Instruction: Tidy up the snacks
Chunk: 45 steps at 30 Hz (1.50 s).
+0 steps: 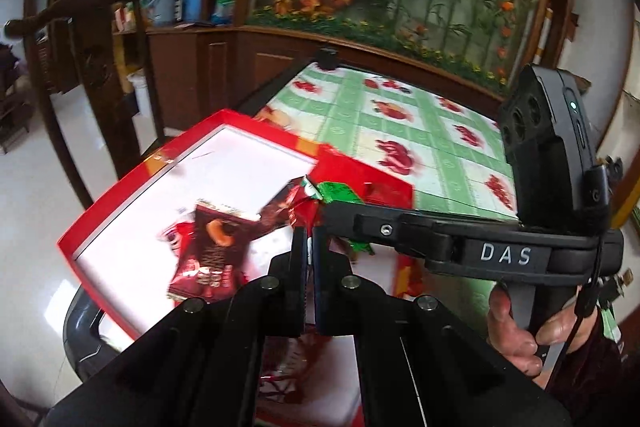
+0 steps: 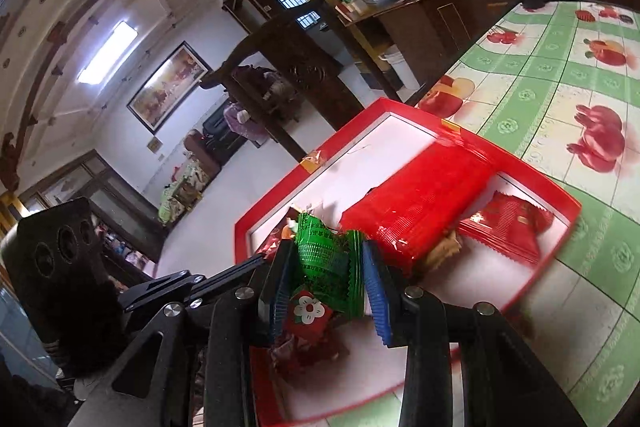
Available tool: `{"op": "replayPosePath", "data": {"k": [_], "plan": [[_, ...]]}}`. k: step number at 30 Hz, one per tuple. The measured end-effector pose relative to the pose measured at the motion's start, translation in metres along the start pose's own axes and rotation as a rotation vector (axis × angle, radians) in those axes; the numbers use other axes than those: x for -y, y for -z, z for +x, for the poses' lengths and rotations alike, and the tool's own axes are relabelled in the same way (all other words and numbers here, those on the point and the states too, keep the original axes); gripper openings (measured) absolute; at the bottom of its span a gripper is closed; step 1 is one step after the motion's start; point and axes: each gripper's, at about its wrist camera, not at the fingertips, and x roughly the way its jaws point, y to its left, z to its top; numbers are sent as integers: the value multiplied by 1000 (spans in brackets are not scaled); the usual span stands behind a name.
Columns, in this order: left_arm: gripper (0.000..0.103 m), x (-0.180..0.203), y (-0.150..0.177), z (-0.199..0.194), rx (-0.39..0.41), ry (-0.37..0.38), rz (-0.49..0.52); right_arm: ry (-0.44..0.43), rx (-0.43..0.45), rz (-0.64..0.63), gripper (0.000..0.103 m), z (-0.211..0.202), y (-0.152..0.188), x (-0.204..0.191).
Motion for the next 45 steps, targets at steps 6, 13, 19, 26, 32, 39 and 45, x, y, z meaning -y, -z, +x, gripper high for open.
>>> {"op": "replayPosePath", "data": {"k": [6, 13, 19, 26, 32, 39, 45], "plan": [[6, -3, 6, 5, -5, -115, 21, 64, -17, -8, 41, 4, 1, 7], [82, -3, 9, -7, 80, -350, 42, 103, 35, -25, 54, -11, 1, 7], [85, 14, 10, -24, 159, -512, 175, 141, 94, -43, 67, -27, 3, 6], [87, 23, 19, -43, 194, -571, 209, 183, 146, -98, 67, -37, 14, -1], [87, 26, 21, -55, 206, -549, 197, 228, 217, -125, 70, -50, 23, 0], [87, 24, 27, -67, 224, -532, 182, 292, 243, -145, 72, -55, 36, -4], [87, 21, 35, -76, 223, -511, 180, 336, 287, -160, 74, -67, 58, -13]]}}
